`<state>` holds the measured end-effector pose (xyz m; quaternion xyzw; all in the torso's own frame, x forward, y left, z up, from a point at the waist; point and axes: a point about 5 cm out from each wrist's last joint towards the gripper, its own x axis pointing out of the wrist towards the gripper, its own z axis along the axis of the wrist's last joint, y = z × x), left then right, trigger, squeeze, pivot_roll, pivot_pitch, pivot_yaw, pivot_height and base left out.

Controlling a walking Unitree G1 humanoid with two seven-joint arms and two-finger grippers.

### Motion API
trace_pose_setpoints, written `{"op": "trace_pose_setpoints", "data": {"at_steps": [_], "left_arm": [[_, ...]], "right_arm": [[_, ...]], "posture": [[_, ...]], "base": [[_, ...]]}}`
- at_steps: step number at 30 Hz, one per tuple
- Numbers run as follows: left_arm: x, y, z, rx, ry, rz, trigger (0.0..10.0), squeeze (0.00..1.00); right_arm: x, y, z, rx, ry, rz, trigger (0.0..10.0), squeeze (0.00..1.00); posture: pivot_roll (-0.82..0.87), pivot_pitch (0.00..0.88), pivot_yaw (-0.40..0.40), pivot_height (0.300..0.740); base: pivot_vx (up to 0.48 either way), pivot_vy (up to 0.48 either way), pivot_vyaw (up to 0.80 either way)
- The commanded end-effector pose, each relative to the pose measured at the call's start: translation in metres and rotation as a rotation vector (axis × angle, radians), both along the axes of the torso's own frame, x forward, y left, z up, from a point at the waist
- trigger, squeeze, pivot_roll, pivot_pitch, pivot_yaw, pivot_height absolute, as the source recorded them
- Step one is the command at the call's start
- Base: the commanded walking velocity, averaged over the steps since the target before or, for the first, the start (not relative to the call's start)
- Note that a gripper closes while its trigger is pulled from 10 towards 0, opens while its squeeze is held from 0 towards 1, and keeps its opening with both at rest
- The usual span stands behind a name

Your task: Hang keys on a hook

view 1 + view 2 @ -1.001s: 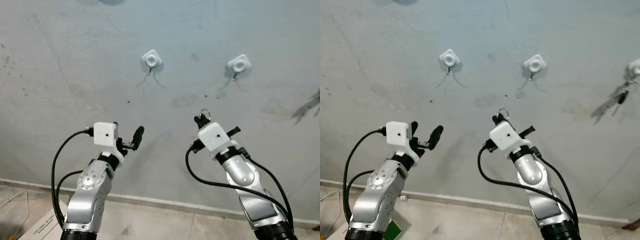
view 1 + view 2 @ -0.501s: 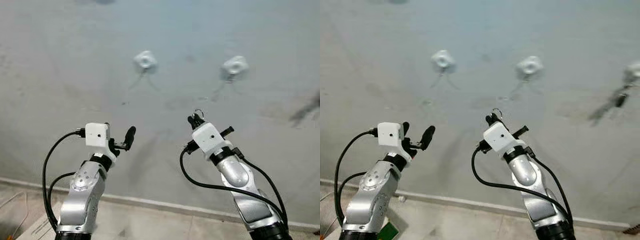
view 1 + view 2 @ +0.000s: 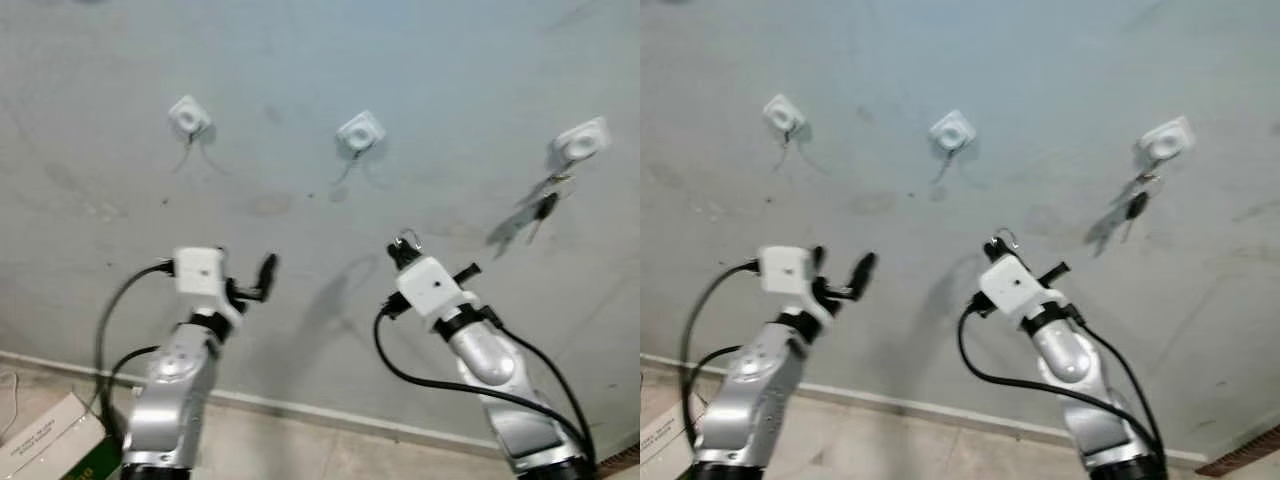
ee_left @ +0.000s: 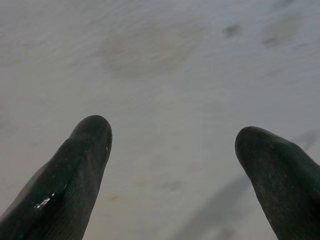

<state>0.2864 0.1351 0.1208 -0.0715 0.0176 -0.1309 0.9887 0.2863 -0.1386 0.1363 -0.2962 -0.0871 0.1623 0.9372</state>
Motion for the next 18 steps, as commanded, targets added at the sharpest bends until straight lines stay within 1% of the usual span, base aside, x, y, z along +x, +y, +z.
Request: {"op": "trace_pose_setpoints", "data": {"at_steps": [1, 3, 6, 10, 11, 13, 16, 17, 18], "left_arm": [[-0.001, 0.013, -0.001, 0.023, 0.005, 0.040, 10.0, 0.00], [-0.001, 0.017, -0.002, 0.043, 0.001, 0.063, 10.0, 0.00], [-0.001, 0.016, -0.003, 0.036, 0.011, 0.053, 10.0, 0.00], [-0.002, 0.010, -0.001, 0.045, 0.000, -0.006, 10.0, 0.00], [-0.004, 0.007, 0.001, 0.054, -0.012, -0.042, 10.0, 0.00], [-0.006, 0.005, 0.003, 0.061, -0.022, -0.058, 10.0, 0.00], [-0.009, 0.003, 0.006, 0.069, -0.031, -0.081, 10.0, 0.00], [-0.011, 0.002, 0.008, 0.084, -0.037, -0.095, 10.0, 0.00], [-0.011, 0.002, 0.008, 0.089, -0.038, -0.098, 10.0, 0.00]], "right_arm": [[-0.001, 0.010, 0.008, 0.018, -0.039, 0.038, 10.0, 0.00], [-0.001, 0.012, 0.013, 0.012, -0.058, 0.050, 10.0, 0.00], [0.000, 0.012, 0.013, 0.014, -0.054, 0.050, 10.0, 0.00], [0.000, 0.013, 0.013, 0.016, -0.051, 0.057, 10.0, 0.00], [0.001, 0.016, 0.013, 0.023, -0.052, 0.062, 10.0, 0.00], [0.002, 0.019, 0.014, 0.033, -0.052, 0.067, 10.0, 0.00], [0.005, 0.028, 0.018, 0.061, -0.059, 0.085, 10.0, 0.00], [0.011, 0.038, 0.021, 0.076, -0.065, 0.104, 10.0, 0.00], [0.014, 0.043, 0.024, 0.088, -0.071, 0.110, 10.0, 0.00]], "posture": [[-0.02, 0.000, 0.054, 0.740], [-0.02, 0.000, 0.057, 0.740], [-0.02, 0.000, 0.056, 0.740], [-0.02, 0.000, 0.056, 0.740], [0.00, 0.000, 0.057, 0.740], [0.00, 0.000, 0.058, 0.740], [0.03, 0.000, 0.063, 0.740], [0.03, 0.000, 0.063, 0.740], [0.04, 0.000, 0.064, 0.740]], "base": [[0.000, 0.000, 0.00], [0.000, 0.000, 0.00], [0.000, 0.000, 0.00], [0.000, 0.000, 0.00], [0.000, 0.000, 0.00], [0.000, 0.000, 0.00], [0.000, 0.000, 0.00], [0.000, 0.000, 0.00], [0.000, 0.000, 0.00]]}}
